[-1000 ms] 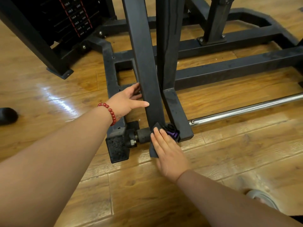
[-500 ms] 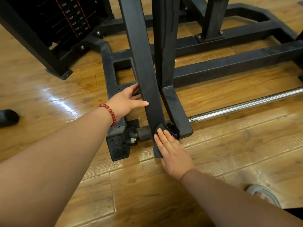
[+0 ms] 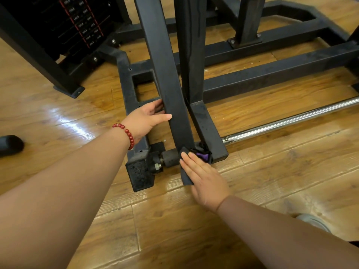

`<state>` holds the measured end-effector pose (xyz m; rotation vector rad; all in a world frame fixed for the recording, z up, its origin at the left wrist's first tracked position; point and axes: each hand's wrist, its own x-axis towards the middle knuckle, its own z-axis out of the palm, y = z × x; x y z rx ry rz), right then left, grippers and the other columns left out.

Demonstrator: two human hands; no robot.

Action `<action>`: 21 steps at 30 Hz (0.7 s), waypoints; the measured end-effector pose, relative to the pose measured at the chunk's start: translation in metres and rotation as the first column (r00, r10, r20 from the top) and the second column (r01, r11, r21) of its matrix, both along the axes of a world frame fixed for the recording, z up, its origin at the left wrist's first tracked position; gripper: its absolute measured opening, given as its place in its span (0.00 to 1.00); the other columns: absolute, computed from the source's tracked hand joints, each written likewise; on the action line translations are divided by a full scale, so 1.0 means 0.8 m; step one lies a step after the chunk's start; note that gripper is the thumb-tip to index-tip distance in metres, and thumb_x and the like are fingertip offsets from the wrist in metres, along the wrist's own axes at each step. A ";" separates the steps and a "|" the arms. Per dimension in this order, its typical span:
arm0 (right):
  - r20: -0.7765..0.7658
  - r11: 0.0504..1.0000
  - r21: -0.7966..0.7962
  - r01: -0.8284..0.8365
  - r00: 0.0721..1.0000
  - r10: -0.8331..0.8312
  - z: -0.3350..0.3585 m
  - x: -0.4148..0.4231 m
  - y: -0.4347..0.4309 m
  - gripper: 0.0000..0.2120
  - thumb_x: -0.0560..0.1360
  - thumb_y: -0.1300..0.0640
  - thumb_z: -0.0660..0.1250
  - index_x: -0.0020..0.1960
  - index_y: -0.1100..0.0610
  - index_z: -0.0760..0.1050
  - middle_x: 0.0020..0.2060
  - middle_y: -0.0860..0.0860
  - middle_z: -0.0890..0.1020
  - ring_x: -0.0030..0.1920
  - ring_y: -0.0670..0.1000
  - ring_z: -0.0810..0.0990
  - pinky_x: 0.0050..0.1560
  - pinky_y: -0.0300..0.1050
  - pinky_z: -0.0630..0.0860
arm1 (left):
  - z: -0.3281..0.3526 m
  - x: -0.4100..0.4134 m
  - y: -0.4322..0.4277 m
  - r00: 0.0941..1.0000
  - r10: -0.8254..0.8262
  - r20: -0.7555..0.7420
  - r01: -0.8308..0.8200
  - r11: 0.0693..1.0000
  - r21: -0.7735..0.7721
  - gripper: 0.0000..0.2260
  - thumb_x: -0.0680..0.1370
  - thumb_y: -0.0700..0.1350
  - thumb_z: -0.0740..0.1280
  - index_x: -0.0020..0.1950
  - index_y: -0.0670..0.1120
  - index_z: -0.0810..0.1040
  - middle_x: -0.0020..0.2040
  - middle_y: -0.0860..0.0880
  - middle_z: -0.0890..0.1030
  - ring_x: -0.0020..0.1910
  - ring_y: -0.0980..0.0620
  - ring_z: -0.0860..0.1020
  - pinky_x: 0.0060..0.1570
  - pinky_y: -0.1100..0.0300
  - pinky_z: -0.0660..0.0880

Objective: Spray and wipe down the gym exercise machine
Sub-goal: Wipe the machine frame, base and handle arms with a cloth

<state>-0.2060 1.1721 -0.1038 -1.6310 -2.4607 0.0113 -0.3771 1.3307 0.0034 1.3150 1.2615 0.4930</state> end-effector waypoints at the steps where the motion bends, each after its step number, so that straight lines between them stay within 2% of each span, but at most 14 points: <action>1: -0.067 1.000 -0.011 0.006 0.998 -0.007 0.002 -0.001 0.001 0.32 0.69 0.52 0.69 0.71 0.57 0.70 0.73 0.50 0.67 0.72 0.50 0.62 0.67 0.48 0.63 | 0.000 0.002 -0.001 1.000 0.005 -0.008 -0.005 1.000 0.013 0.31 0.78 0.41 0.68 0.78 0.47 0.59 0.74 0.50 0.68 0.67 0.59 0.69 0.73 0.54 0.64; 3: -0.243 0.995 -0.096 -0.008 0.970 -0.016 0.017 -0.002 0.005 0.26 0.72 0.53 0.58 0.68 0.59 0.74 0.70 0.52 0.73 0.71 0.51 0.67 0.70 0.49 0.63 | -0.001 0.004 -0.002 0.999 0.027 -0.043 -0.025 0.998 0.055 0.30 0.77 0.44 0.69 0.77 0.48 0.62 0.73 0.51 0.70 0.67 0.59 0.70 0.72 0.54 0.65; 5: -0.422 0.984 -0.179 -0.001 0.904 -0.076 0.038 -0.006 0.013 0.24 0.75 0.53 0.54 0.67 0.59 0.75 0.67 0.53 0.76 0.69 0.52 0.71 0.71 0.46 0.62 | -0.002 0.004 0.000 0.994 0.072 -0.081 -0.062 0.992 0.114 0.28 0.77 0.47 0.70 0.75 0.49 0.66 0.69 0.53 0.74 0.67 0.57 0.72 0.71 0.51 0.67; 7: -0.608 0.950 -0.303 0.072 0.753 -0.252 0.070 -0.016 0.023 0.20 0.80 0.52 0.54 0.66 0.56 0.75 0.61 0.51 0.79 0.63 0.49 0.75 0.67 0.39 0.66 | 0.000 0.003 0.002 0.991 0.104 -0.088 -0.091 0.987 0.133 0.26 0.76 0.50 0.70 0.73 0.50 0.69 0.66 0.54 0.76 0.65 0.57 0.74 0.70 0.51 0.69; 8: -0.683 0.924 -0.366 0.114 0.641 -0.350 0.087 -0.023 0.030 0.17 0.82 0.51 0.53 0.63 0.54 0.76 0.56 0.51 0.81 0.58 0.47 0.77 0.61 0.36 0.70 | 0.002 0.003 0.002 0.990 0.116 -0.077 -0.105 0.985 0.134 0.26 0.76 0.51 0.70 0.73 0.50 0.70 0.65 0.55 0.77 0.64 0.57 0.74 0.69 0.51 0.69; 10: -0.772 0.846 -0.511 0.149 0.354 -0.528 0.118 -0.036 0.048 0.12 0.84 0.51 0.55 0.51 0.51 0.77 0.44 0.51 0.81 0.45 0.43 0.78 0.46 0.31 0.71 | 0.007 0.005 0.001 0.986 0.161 -0.033 -0.155 0.979 0.130 0.24 0.78 0.51 0.69 0.73 0.49 0.70 0.61 0.56 0.77 0.62 0.58 0.75 0.68 0.54 0.70; 11: -0.782 0.808 -0.574 0.135 0.204 -0.589 0.128 -0.041 0.060 0.11 0.83 0.52 0.56 0.47 0.48 0.76 0.42 0.48 0.80 0.44 0.42 0.77 0.43 0.30 0.71 | 0.009 0.006 0.001 0.981 0.192 -0.006 -0.190 0.974 0.123 0.24 0.78 0.51 0.68 0.73 0.48 0.70 0.60 0.56 0.77 0.62 0.57 0.75 0.67 0.55 0.71; 13: -0.744 0.745 -0.667 0.027 -0.076 -0.663 0.144 -0.047 0.083 0.10 0.82 0.52 0.59 0.45 0.44 0.76 0.45 0.46 0.81 0.49 0.43 0.79 0.51 0.35 0.73 | 0.016 0.008 0.002 0.961 0.269 0.064 -0.275 0.956 0.102 0.21 0.79 0.51 0.67 0.71 0.47 0.72 0.60 0.52 0.78 0.61 0.55 0.76 0.66 0.55 0.72; 15: -0.656 0.704 -0.705 -0.086 -0.297 -0.693 0.156 -0.051 0.102 0.08 0.81 0.52 0.63 0.45 0.45 0.79 0.50 0.49 0.84 0.56 0.50 0.81 0.61 0.48 0.75 | 0.023 0.008 0.002 0.928 0.347 0.137 -0.362 0.925 0.110 0.15 0.79 0.51 0.66 0.64 0.48 0.76 0.57 0.51 0.80 0.58 0.56 0.78 0.63 0.57 0.74; 16: -0.635 0.706 -0.700 -0.111 -0.356 -0.685 0.162 -0.051 0.109 0.07 0.80 0.52 0.65 0.45 0.46 0.80 0.50 0.50 0.84 0.56 0.52 0.81 0.63 0.52 0.75 | 0.028 0.007 0.003 0.911 0.377 0.165 -0.398 0.909 0.124 0.10 0.79 0.52 0.66 0.58 0.50 0.78 0.55 0.52 0.81 0.56 0.57 0.79 0.61 0.58 0.75; 18: -0.641 0.734 -0.667 -0.127 -0.404 -0.653 0.172 -0.050 0.120 0.07 0.80 0.55 0.65 0.46 0.49 0.80 0.46 0.51 0.86 0.53 0.53 0.83 0.61 0.53 0.78 | 0.037 0.005 0.003 0.900 0.388 0.198 -0.415 0.902 0.120 0.07 0.80 0.52 0.65 0.52 0.51 0.78 0.51 0.53 0.81 0.52 0.57 0.80 0.57 0.61 0.76; 21: -0.659 0.758 -0.627 -0.182 -0.395 -0.640 0.186 -0.050 0.138 0.06 0.81 0.57 0.64 0.50 0.53 0.80 0.44 0.51 0.86 0.48 0.53 0.85 0.50 0.50 0.82 | 0.047 -0.001 0.005 0.920 0.322 0.223 -0.327 0.945 -0.014 0.12 0.81 0.54 0.62 0.54 0.47 0.79 0.53 0.48 0.83 0.53 0.52 0.81 0.58 0.56 0.76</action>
